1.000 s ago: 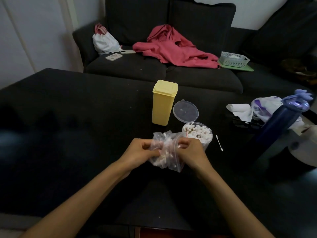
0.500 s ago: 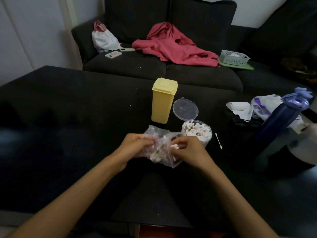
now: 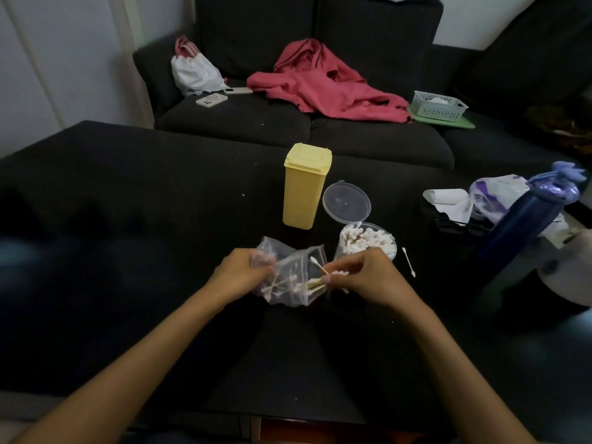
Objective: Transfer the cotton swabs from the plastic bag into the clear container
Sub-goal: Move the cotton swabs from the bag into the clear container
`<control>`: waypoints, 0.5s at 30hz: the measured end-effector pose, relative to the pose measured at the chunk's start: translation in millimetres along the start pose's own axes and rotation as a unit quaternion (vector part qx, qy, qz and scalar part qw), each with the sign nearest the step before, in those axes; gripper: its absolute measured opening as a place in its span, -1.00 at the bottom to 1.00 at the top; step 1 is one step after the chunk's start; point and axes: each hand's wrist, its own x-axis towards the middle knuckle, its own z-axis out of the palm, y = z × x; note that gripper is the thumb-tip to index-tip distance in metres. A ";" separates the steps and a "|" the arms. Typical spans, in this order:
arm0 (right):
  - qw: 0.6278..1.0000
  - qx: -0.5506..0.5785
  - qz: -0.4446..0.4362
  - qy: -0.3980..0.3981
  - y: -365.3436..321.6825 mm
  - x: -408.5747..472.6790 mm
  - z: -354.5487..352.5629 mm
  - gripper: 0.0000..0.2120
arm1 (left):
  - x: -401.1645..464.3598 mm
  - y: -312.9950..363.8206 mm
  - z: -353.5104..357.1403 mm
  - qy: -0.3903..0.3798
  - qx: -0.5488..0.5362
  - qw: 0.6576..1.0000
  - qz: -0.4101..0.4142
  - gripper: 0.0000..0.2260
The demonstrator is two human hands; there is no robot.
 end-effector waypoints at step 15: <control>0.988 -0.085 -0.071 0.109 6.7 7.5 30.1 -0.83 | -1.4 9.2 -8.1 0.189 0.199 0.950 0.152 -0.61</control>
